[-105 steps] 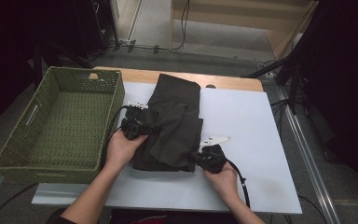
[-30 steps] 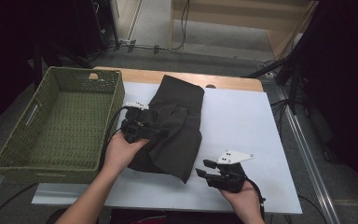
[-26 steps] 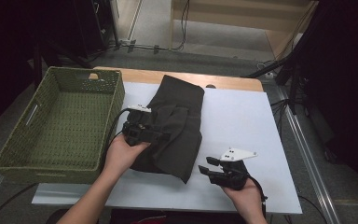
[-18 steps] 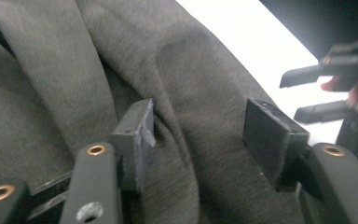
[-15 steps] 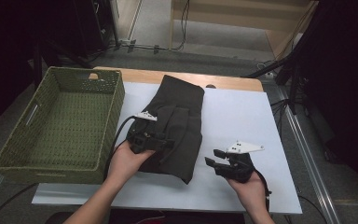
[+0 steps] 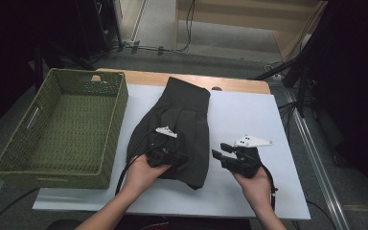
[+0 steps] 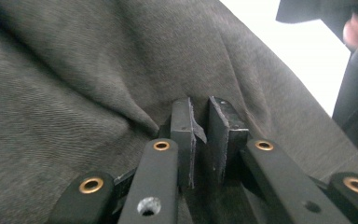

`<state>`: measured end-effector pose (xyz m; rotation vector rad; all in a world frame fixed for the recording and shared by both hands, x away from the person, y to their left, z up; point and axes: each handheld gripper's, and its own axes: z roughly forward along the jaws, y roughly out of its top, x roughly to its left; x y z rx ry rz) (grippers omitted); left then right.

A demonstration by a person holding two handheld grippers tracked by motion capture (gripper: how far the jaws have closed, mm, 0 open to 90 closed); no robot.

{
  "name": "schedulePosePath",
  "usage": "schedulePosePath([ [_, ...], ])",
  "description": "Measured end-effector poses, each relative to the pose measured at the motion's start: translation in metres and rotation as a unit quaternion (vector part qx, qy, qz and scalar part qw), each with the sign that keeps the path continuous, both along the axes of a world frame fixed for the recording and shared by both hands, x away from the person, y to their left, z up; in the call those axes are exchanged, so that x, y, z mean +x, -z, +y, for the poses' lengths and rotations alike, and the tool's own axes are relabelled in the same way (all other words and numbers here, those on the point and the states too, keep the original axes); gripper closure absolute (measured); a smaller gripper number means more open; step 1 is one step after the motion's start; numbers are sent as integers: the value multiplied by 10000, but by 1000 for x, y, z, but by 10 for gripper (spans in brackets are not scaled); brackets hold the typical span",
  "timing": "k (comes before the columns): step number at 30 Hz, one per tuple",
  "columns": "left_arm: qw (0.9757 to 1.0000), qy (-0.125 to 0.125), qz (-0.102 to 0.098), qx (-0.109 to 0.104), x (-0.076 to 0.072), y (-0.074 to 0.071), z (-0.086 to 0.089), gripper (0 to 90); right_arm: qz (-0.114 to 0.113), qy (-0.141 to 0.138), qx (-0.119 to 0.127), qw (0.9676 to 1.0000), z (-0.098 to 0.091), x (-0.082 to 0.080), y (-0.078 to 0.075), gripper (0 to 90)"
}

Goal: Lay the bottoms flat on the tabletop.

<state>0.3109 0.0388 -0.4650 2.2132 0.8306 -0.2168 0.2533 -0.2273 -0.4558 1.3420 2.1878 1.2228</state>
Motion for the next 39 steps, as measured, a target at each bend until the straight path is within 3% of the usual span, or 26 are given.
schedulePosePath([
  [3,10000,16,-32,-8,-2,-4,0,803,-50,12,13,10000,2,7,-3,528],
  [8,9998,-45,-124,-119,-3,-23,13,649,-70,33,67,9999,0,16,-3,521],
  [12,9990,-280,-310,-168,-1,-36,26,538,5,29,42,10000,-2,17,0,505],
  [19,9957,-737,-562,-75,4,-50,42,418,90,-11,15,10000,-3,14,5,491],
  [23,9934,-952,-633,-29,6,-51,50,413,111,-25,7,9999,-2,14,6,488],
  [25,9923,-1012,-699,-114,5,-54,53,406,106,-43,-9,9999,-2,14,6,487],
  [28,9907,-1135,-749,-5,6,-55,55,375,115,-37,-16,9999,-1,14,7,486],
  [30,9898,-1239,-708,27,8,-50,56,377,115,-37,-22,9999,-1,14,7,487],
  [33,9904,-1244,-595,126,10,-41,54,410,106,-34,-11,9999,-1,14,7,486],
  [36,9902,-1262,-552,217,12,-33,52,521,110,-22,1,9999,-1,14,7,486],
  [39,9926,-1140,-261,341,16,-23,51,652,108,-15,7,9999,-1,14,7,486],
])
